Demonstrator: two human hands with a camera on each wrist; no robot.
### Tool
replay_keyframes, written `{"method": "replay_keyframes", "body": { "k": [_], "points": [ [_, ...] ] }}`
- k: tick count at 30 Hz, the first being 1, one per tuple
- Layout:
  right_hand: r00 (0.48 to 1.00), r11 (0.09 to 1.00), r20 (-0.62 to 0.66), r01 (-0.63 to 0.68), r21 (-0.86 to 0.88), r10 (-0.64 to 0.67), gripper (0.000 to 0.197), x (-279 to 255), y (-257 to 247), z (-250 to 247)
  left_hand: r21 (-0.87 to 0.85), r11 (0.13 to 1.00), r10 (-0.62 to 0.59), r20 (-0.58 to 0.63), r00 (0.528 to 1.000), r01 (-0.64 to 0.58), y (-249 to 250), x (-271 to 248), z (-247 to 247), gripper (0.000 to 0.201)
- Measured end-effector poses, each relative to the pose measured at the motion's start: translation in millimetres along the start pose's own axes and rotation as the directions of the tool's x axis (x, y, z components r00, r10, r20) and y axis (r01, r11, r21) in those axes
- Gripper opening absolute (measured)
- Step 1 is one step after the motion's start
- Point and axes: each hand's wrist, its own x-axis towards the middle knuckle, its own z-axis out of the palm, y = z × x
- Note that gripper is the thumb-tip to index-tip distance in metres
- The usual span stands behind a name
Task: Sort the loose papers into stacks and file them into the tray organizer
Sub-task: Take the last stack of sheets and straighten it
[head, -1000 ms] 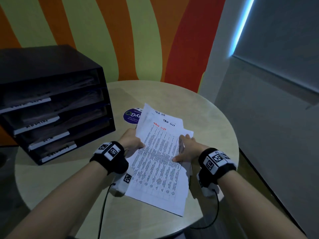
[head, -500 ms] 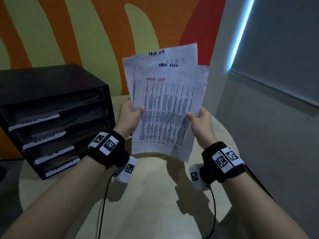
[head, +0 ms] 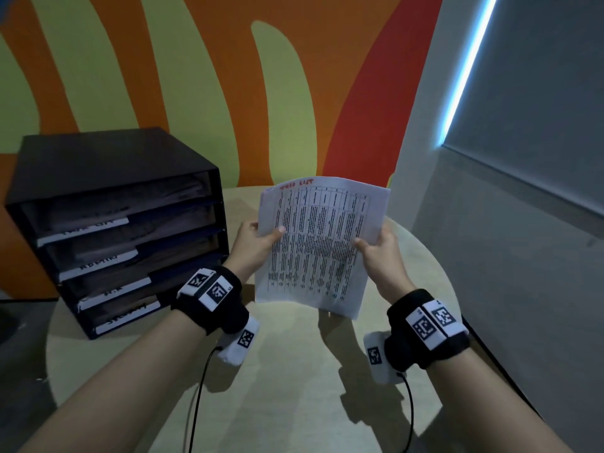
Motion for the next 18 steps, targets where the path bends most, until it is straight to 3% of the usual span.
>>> {"method": "replay_keyframes", "body": {
  "k": [2,4,6,8,10,12,13,15,16,18],
  "points": [
    [0.999,1.0,-0.042,0.025,0.002,-0.025,0.044,-0.1,-6.6,-0.1,0.053,0.998,0.04,-0.015,0.999,-0.039,1.1,4.0,-2.3,0.014],
    [0.976,0.984,-0.153,0.143,-0.103,-0.158,0.062,-1.6,-19.5,-4.7,0.181,0.964,0.194,0.017,0.981,-0.194,6.3,10.4,-8.7,0.031],
    [0.9,0.897,-0.205,0.311,-0.314,-0.384,0.081,-3.4,-35.9,-11.1,0.332,0.873,0.341,0.112,0.934,-0.358,17.8,16.0,-15.7,0.032],
    [0.836,0.766,-0.106,0.433,-0.476,-0.539,0.087,-6.0,-55.4,-14.6,0.452,0.733,0.468,0.207,0.859,-0.508,36.1,19.0,-20.5,0.029],
    [0.848,0.695,0.058,0.468,-0.546,-0.526,0.076,-6.0,-68.9,-14.1,0.485,0.637,0.541,0.273,0.795,-0.6,53.0,18.1,-19.4,0.032],
    [0.872,0.755,0.158,0.482,-0.445,-0.463,0.042,-5.7,-76.7,-12.4,0.441,0.631,0.568,0.298,0.767,-0.639,63.7,13.9,-16.1,0.028],
    [0.884,0.81,0.18,0.467,-0.356,-0.431,0.032,-5.6,-77.4,-11.9,0.412,0.654,0.571,0.283,0.771,-0.635,65.4,10.8,-15.2,0.025],
    [0.914,0.882,0.161,0.402,-0.245,-0.371,0.037,-7.0,-74.0,-13.6,0.437,0.701,0.554,0.164,0.816,-0.564,59.7,6.7,-17.1,0.026],
    [0.929,0.909,0.137,0.365,-0.201,-0.343,0.038,-7.6,-70.4,-16.7,0.496,0.721,0.521,0.072,0.85,-0.484,52.8,6.9,-21.5,0.036],
    [0.953,0.949,0.071,0.301,-0.089,-0.296,0.03,-8.1,-60.4,-26.0,0.508,0.827,0.342,-0.113,0.933,-0.242,39.3,5.3,-34.6,0.075]
  ]
}}
